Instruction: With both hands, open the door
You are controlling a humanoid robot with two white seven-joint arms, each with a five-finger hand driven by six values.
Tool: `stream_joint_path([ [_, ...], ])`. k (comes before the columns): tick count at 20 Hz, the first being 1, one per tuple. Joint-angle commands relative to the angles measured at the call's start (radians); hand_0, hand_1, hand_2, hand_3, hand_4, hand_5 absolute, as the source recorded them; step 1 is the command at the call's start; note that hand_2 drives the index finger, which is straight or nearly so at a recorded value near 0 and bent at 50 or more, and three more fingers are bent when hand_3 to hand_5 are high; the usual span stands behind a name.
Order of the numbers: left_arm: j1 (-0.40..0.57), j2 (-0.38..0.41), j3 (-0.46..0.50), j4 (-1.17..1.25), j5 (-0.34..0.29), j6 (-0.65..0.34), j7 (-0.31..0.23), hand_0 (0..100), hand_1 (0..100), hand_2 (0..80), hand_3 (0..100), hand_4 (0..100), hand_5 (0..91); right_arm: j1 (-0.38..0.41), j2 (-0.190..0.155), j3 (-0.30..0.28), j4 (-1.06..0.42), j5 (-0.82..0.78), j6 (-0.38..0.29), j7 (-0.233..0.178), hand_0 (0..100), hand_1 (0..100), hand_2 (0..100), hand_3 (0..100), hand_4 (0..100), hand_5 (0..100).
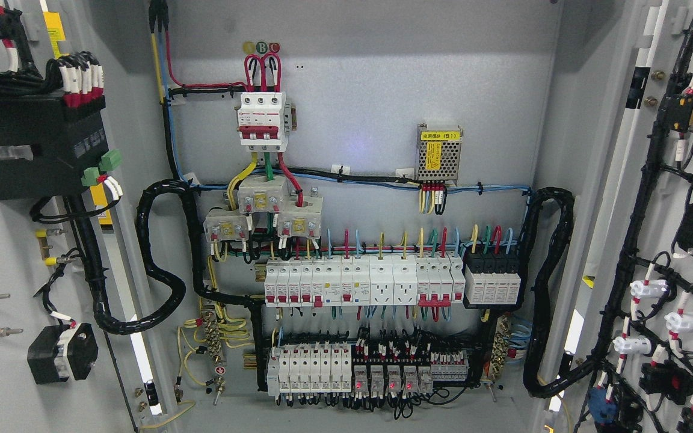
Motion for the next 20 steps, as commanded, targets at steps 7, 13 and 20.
stream_joint_path([
  [7,0.109,0.088,-0.001,-0.575,-0.002,-0.003,0.002,0,0,0.0,0,0,0.0,0.313,-0.299,-0.385,-0.280,0.003,-0.005,-0.052,21,7,0,0,0,0],
  [13,0.198,0.182,0.089,-0.898,-0.005,-0.011,0.004,0,0,0.0,0,0,0.0,0.541,-0.425,-0.578,-0.305,0.000,-0.165,-0.051,21,7,0,0,0,0],
  [20,0.272,0.243,0.138,-1.140,-0.289,-0.009,0.002,0,0,0.0,0,0,0.0,0.782,-0.442,-0.746,-0.328,-0.003,-0.385,-0.087,21,7,0,0,0,0],
])
